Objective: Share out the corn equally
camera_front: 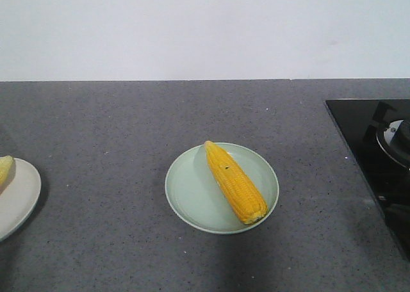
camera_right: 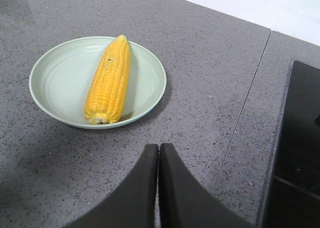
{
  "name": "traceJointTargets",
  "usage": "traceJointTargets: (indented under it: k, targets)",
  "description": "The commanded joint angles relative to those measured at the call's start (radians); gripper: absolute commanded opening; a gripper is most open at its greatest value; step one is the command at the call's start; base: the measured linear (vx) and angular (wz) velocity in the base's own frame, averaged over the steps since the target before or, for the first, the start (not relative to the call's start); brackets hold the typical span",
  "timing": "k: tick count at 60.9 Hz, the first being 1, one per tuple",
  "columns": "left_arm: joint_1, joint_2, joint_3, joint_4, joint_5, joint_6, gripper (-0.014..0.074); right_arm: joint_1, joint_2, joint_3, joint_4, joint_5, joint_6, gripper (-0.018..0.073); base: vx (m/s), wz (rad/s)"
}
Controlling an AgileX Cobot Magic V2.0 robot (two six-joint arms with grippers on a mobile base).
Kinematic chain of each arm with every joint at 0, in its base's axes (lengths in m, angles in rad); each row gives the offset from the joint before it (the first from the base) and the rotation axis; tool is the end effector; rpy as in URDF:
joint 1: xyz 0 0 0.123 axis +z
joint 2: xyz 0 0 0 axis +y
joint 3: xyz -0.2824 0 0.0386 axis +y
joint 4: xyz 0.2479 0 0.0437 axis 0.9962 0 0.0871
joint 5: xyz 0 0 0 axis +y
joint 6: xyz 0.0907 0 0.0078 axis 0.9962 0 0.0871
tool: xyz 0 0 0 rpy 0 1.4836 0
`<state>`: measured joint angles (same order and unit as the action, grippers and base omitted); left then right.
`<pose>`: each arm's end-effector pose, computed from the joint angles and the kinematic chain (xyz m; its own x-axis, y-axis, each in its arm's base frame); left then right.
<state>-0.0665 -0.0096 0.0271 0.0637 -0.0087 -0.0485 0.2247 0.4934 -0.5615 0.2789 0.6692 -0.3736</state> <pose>0.0565 -0.0038 0.2052 0.0791 0.0100 -0.9968 0.0658 0.9977 0.0152 0.0870 0.0359 0.3085 -0.4019 -0.2456 -0.8822 -0.4322 0.9002 -0.0537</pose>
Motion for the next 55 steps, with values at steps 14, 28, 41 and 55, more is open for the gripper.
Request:
traceJointTargets:
  k: [14,28,41,55]
  targets:
    - [-0.003,-0.018,0.003,0.0,-0.074,-0.011,-0.0007,-0.005,0.004,-0.026,0.008,-0.064,-0.002,-0.0004,0.0,0.0]
    - [-0.003,-0.018,0.003,0.0,-0.074,-0.011,-0.0007,-0.005,0.001,-0.025,0.007,-0.065,-0.002,-0.0004,0.0,0.0]
    - [-0.003,-0.018,0.003,0.0,-0.074,-0.011,-0.0007,-0.005,-0.119,0.142,-0.038,-0.216,-0.002,-0.0004,0.0,0.0]
    - [-0.003,-0.018,0.003,0.0,-0.074,-0.011,-0.0007,-0.005,-0.314,0.379,-0.171,-0.37,0.072,-0.0004,0.0,0.0]
